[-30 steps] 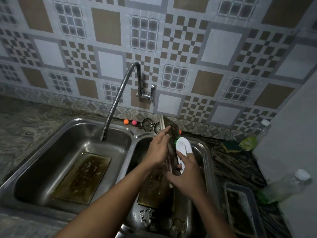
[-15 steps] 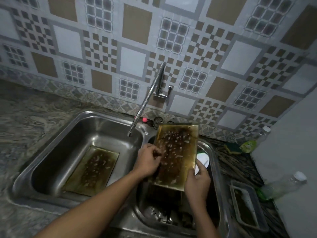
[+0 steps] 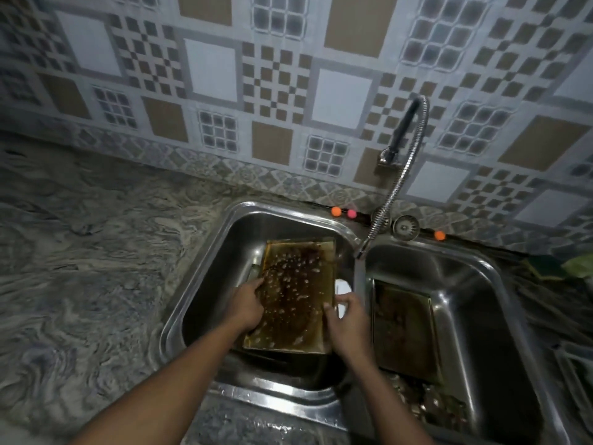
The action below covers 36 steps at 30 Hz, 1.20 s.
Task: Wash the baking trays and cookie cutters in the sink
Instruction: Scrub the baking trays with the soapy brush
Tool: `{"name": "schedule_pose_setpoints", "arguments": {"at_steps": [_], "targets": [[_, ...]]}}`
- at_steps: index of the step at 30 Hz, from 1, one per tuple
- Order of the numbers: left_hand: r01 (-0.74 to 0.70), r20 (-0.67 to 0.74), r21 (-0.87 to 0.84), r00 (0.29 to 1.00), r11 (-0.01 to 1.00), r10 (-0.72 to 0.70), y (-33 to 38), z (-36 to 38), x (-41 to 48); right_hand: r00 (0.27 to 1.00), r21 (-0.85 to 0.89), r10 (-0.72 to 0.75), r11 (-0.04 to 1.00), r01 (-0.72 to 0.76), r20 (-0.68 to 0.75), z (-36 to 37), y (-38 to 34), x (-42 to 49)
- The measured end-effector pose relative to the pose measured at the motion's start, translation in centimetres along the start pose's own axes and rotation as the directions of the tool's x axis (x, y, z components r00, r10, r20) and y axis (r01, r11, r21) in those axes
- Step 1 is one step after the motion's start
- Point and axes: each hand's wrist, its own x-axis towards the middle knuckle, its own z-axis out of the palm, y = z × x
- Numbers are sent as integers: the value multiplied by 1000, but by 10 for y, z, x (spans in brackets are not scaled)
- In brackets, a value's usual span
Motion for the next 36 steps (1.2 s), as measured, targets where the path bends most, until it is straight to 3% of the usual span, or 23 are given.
{"name": "schedule_pose_setpoints", "arguments": {"at_steps": [7, 11, 17, 26, 32, 36], "targets": [[-14, 67, 195, 998, 981, 1, -56, -5, 33, 975, -100, 207, 975, -199, 85, 64, 36, 24], [59, 61, 237, 995, 970, -76, -82, 10, 50, 929, -190, 343, 930, -315, 135, 99, 103, 30], [86, 10, 247, 996, 965, -91, -96, 26, 64, 895, -230, 421, 894, -384, 146, 99, 73, 24], [89, 1, 282, 996, 955, -94, -100, 25, 69, 927, -305, 309, 922, -237, 213, 107, 74, 28], [49, -65, 311, 997, 949, -30, -77, 21, 52, 994, -195, 81, 979, -64, 78, 88, 52, 16], [-76, -61, 253, 994, 965, 95, -30, 31, 45, 993, -54, -79, 996, 75, -89, 50, 31, 24]]}}
